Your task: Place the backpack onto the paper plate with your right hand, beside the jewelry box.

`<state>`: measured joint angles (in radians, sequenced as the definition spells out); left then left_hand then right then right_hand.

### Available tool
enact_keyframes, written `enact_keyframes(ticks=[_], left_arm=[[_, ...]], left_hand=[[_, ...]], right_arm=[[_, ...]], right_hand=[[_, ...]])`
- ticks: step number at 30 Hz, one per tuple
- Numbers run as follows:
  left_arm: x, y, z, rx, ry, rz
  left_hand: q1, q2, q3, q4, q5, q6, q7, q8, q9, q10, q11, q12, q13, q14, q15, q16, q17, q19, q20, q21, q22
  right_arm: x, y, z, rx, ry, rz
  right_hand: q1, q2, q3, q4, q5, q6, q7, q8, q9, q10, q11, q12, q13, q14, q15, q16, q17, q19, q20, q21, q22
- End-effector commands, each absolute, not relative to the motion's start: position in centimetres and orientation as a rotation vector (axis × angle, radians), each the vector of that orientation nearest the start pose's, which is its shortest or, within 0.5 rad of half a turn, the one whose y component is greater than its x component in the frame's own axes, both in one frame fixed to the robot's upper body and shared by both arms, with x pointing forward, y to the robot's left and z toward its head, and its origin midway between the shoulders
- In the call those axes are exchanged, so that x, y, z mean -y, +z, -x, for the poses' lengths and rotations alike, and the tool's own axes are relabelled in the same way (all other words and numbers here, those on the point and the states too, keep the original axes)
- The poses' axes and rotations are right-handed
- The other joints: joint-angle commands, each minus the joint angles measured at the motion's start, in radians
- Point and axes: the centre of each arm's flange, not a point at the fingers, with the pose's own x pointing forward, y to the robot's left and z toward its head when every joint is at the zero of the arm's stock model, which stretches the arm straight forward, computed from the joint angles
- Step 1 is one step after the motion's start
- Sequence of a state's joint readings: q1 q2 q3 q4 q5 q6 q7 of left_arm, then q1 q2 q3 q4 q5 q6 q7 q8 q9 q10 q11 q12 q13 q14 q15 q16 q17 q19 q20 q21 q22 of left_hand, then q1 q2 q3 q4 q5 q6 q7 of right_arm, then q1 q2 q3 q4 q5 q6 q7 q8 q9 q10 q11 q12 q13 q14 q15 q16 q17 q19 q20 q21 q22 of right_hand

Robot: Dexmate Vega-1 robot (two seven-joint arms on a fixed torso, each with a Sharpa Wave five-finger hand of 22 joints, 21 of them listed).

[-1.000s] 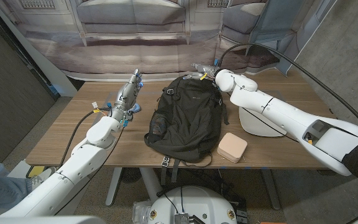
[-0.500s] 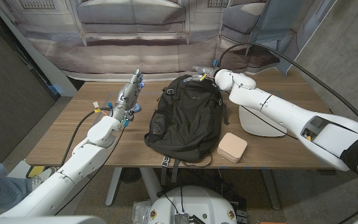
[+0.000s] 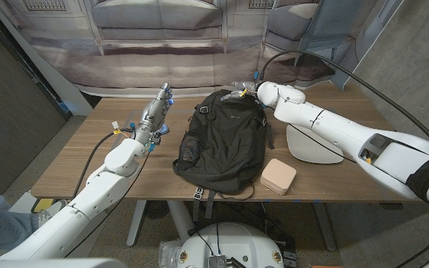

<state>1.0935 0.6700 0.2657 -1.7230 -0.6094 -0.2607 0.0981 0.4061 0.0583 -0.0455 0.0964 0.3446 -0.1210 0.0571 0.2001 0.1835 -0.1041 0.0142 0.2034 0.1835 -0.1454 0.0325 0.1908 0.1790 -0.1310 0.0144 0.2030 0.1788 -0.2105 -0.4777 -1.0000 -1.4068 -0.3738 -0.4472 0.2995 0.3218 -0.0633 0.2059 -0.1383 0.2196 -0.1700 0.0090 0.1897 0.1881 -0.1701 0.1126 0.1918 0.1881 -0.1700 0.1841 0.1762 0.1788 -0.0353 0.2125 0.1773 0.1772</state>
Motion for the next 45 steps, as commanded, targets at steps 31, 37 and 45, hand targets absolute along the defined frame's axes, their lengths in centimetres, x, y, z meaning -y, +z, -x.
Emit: enact_keyframes(ticks=[31,37,45], left_arm=[[-29.3,-2.6,-56.0,0.683,-0.202,-0.032],[-29.4,-2.5,-56.2,0.681,-0.205,-0.028],[-29.4,-2.3,-56.6,0.679,-0.213,-0.028]], left_hand=[[0.008,0.009,-0.013,0.003,0.001,0.007,-0.002,0.003,0.003,0.008,-0.002,0.004,0.003,0.004,0.000,0.000,0.005,0.003,0.015,0.001,0.003],[0.008,0.010,-0.014,0.003,0.001,0.008,-0.003,0.003,0.003,0.010,-0.002,0.004,0.003,0.006,0.000,0.000,0.005,0.002,0.018,0.001,0.003],[0.009,0.011,-0.016,0.003,0.000,0.015,-0.004,0.004,0.003,0.016,-0.002,0.006,0.004,0.014,0.001,0.002,0.005,0.006,0.022,0.002,0.003]], right_arm=[[9.3,10.1,-70.1,0.232,0.231,1.492],[9.1,9.9,-70.2,0.259,0.224,1.496],[9.0,9.4,-70.6,0.250,0.222,1.500]], right_hand=[[0.025,-0.025,-0.009,-0.005,0.034,-0.028,0.006,0.006,0.004,-0.009,0.004,0.018,0.003,0.020,0.001,0.023,0.002,0.036,0.003,0.025,0.006],[0.043,-0.025,-0.008,-0.009,0.045,-0.026,0.005,0.009,0.004,0.021,-0.008,0.030,0.003,0.043,-0.013,0.027,0.003,0.064,0.003,0.033,0.007],[0.067,-0.031,-0.009,-0.012,0.061,-0.007,-0.004,0.018,0.004,0.078,-0.028,0.050,0.004,0.080,-0.033,0.032,0.004,0.090,0.004,0.036,0.007]])
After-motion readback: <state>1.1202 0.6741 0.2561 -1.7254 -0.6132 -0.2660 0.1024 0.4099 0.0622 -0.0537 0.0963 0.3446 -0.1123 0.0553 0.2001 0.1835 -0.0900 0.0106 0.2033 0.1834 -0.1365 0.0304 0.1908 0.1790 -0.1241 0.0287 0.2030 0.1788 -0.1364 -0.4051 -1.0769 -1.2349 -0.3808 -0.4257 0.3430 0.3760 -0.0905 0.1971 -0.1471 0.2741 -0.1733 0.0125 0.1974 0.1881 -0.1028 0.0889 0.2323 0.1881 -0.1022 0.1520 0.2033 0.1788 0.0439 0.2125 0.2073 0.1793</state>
